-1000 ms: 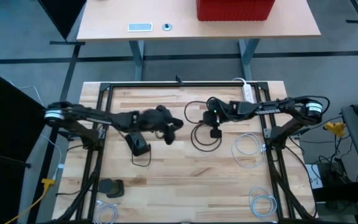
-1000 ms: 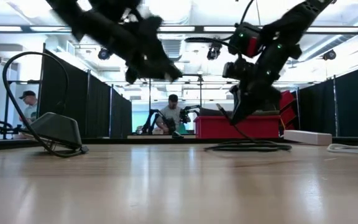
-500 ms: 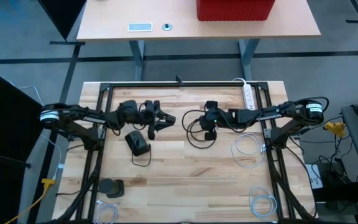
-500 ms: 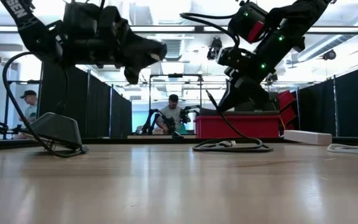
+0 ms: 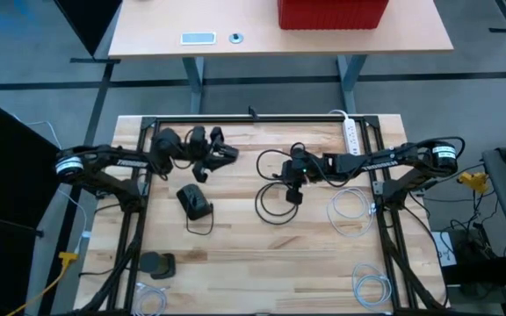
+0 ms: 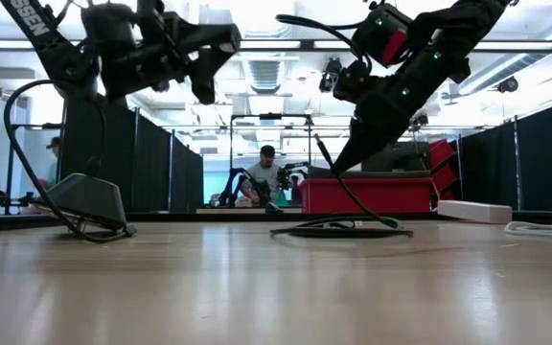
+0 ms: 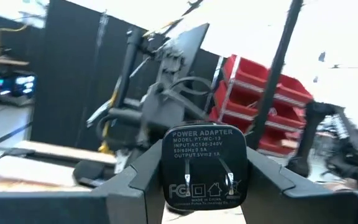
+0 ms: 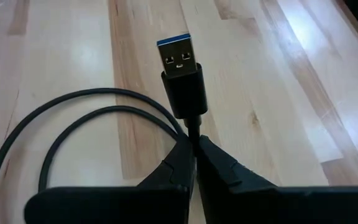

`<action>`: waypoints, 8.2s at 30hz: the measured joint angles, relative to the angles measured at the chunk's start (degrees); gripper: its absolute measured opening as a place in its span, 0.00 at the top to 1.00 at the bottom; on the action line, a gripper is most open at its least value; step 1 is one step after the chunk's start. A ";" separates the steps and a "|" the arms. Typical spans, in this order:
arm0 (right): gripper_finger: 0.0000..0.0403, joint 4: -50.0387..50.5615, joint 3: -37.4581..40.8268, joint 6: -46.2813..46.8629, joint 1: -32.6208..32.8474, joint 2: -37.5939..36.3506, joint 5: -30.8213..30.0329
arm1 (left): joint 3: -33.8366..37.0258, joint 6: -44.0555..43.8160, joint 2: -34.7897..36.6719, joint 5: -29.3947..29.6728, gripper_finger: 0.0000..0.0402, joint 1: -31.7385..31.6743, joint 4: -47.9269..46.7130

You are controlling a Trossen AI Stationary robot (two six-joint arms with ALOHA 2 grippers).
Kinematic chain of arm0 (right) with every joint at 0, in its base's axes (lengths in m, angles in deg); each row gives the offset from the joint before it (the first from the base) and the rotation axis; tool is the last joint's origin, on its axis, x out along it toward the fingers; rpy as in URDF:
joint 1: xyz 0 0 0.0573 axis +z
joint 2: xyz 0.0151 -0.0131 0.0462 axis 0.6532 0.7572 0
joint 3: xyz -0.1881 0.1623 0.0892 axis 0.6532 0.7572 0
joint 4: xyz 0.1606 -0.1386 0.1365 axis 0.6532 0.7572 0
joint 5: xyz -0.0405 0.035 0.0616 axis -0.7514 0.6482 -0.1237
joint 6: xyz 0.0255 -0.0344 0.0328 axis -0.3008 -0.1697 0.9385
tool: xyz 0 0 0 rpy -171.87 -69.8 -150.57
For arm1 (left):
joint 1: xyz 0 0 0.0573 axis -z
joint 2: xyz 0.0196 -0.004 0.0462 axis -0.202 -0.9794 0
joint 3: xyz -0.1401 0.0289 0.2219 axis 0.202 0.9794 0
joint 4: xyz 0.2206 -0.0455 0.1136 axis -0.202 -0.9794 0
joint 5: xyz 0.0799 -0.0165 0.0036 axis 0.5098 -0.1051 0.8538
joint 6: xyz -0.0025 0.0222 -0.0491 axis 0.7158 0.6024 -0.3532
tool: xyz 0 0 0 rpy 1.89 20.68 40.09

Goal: Insert USB
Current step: Insert the black charger cable into the black charger adapter

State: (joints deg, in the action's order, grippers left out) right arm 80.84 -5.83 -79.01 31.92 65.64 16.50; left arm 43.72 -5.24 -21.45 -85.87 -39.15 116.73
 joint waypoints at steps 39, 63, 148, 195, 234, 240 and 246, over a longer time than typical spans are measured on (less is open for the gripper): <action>1.00 -47.96 -9.05 -69.70 3.74 8.54 -56.66 | -0.74 -15.13 0.00 37.21 0.65 7.30 -6.84; 1.00 4.09 -5.50 -16.26 15.46 14.12 -25.61 | -0.06 -5.45 7.77 34.19 0.65 3.48 -5.51; 0.52 39.70 -18.15 -19.41 -5.42 21.68 38.96 | -0.04 -1.93 10.38 33.03 0.65 3.44 -7.25; 0.98 43.79 -21.75 -13.96 5.14 0.92 -20.72 | -0.86 -3.66 9.28 36.55 0.65 1.12 -18.53; 0.98 20.42 -24.61 -28.86 15.54 0.11 -56.73 | -16.06 -3.81 -12.26 3.27 0.65 0.97 -8.35; 0.98 4.32 -19.49 -43.89 16.92 0.11 -64.14 | -16.02 -8.16 -12.27 11.93 0.65 1.23 -8.41; 0.98 -13.67 -14.32 -58.67 16.36 0.11 -65.73 | -16.02 -13.23 -12.39 18.26 0.65 2.63 -8.41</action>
State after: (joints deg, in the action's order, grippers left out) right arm 67.17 -20.15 -137.68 48.28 65.74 -49.23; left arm 27.71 -18.47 -33.84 -67.60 -36.51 108.32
